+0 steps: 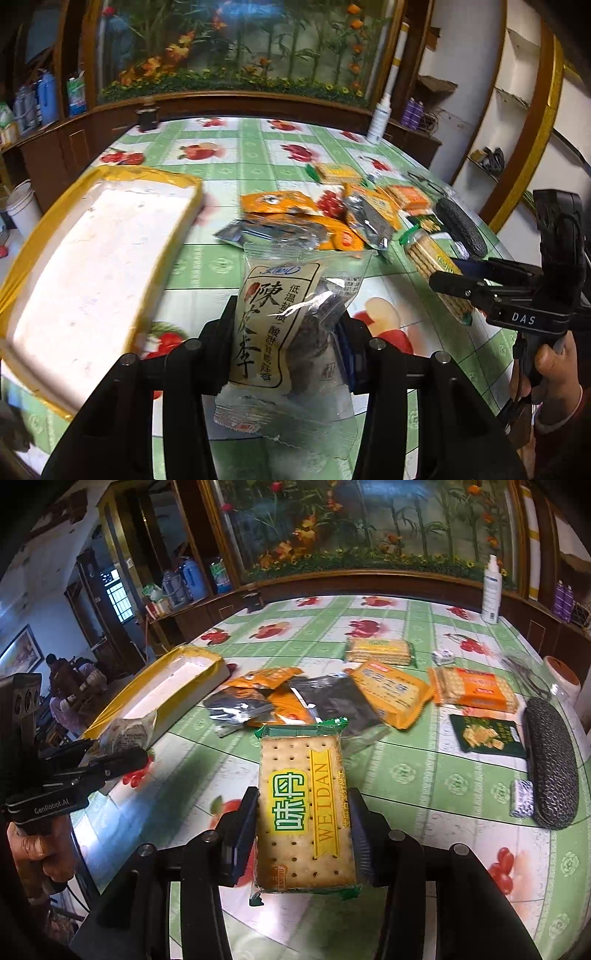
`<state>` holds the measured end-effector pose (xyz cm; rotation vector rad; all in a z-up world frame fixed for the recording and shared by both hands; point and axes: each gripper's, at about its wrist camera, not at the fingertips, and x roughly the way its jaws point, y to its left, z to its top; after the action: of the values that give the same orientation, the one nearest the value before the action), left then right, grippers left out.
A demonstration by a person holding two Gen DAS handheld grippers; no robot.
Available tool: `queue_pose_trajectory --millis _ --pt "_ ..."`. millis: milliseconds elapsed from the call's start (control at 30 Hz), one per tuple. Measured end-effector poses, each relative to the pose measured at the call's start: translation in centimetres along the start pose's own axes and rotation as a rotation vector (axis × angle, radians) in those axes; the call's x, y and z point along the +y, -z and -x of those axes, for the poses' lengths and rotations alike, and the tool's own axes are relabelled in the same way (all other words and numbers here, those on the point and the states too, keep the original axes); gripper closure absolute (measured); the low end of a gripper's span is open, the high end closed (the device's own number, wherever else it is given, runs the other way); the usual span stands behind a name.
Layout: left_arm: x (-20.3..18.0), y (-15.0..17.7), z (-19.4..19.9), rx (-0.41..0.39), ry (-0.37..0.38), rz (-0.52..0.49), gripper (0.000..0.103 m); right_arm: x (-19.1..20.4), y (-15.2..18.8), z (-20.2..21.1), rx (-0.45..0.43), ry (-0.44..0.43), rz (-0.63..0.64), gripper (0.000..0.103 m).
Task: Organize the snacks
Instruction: 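Carry both packs to the yellow tray and release them inside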
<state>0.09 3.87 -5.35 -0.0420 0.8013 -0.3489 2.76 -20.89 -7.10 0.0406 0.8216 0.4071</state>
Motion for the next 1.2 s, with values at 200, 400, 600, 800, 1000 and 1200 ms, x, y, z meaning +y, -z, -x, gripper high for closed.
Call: queue_pose_trajectory --millis 200,400,600,800,1000,1200 --pt "4.2 0.1 2.5 -0.039 -0.079 0.074 0.059 3.9 -1.7 -1.5 0.006 -0.092 0.046 0.055" --pt "10.3 0.3 3.0 -0.043 -0.184 0.202 0.059 9.6 -4.9 -4.7 0.009 -0.223 0.092 0.056" --pt "14.8 0.1 1.7 -0.021 -0.280 0.300 0.059 16.4 -8.5 -9.9 0.025 -0.310 0.129 0.056" --pt "16.8 0.0 0.9 -0.017 -0.332 0.323 0.059 21.8 -10.1 -15.7 0.072 -0.287 0.169 0.056" --pt "18.2 0.6 -0.4 0.002 -0.343 0.341 0.058 22.8 -10.1 -18.5 0.109 -0.222 0.193 0.056" --pt "19.2 1.0 -1.3 0.034 -0.353 0.364 0.057 22.2 -10.5 -19.5 0.118 -0.207 0.191 0.056"
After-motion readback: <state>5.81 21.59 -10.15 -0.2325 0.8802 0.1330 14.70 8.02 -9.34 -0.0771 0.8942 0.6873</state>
